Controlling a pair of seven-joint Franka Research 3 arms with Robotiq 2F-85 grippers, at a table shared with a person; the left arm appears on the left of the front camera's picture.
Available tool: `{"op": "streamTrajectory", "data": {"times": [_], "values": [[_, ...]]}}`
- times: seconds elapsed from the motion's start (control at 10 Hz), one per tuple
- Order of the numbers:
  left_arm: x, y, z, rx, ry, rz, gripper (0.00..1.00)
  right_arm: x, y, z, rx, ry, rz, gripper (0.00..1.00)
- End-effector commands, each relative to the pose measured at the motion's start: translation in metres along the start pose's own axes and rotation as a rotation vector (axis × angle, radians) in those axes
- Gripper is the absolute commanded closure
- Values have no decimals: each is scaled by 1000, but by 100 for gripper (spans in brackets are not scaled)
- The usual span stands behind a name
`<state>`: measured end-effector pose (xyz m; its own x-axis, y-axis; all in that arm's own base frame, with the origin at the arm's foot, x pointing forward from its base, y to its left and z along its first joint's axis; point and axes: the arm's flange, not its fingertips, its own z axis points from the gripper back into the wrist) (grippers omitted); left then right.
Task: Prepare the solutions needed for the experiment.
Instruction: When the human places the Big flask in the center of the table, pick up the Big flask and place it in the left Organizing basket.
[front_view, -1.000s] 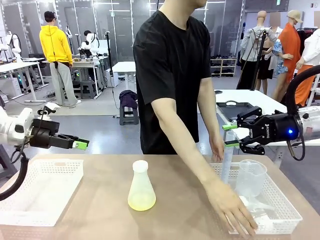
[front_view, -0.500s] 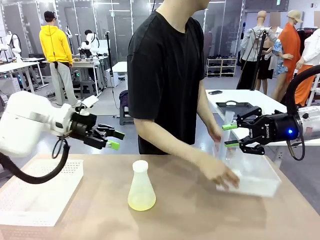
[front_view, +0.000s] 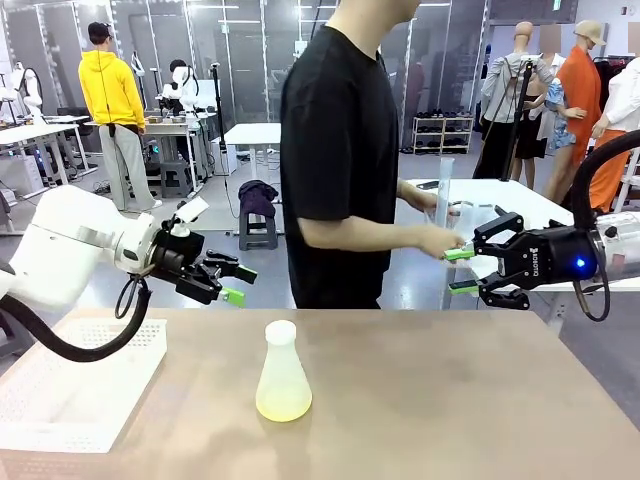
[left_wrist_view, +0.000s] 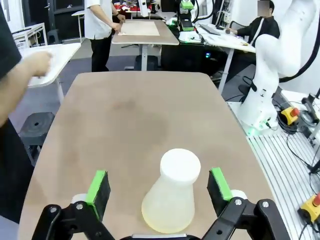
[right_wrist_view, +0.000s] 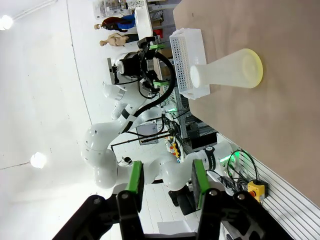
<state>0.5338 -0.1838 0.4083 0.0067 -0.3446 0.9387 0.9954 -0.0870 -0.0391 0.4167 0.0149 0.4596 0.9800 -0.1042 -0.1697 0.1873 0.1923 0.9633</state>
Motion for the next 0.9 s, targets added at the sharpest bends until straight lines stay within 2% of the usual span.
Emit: {"op": "streamTrajectory", "data": {"times": [0.0,0.2,0.4,0.8], "values": [[4,-7,1,11,-13,16,0,-1,2,1,4,-2,5,50],[2,-1,1,2,0,1,0,-1,2,1,4,-2,5,50],[-9,24,-17,-128,-18,-97,0,-1,2,1,4,-2,5,50],[-33,33,-39,-253,5,-189,0,-1,2,1,4,-2,5,50]]}}
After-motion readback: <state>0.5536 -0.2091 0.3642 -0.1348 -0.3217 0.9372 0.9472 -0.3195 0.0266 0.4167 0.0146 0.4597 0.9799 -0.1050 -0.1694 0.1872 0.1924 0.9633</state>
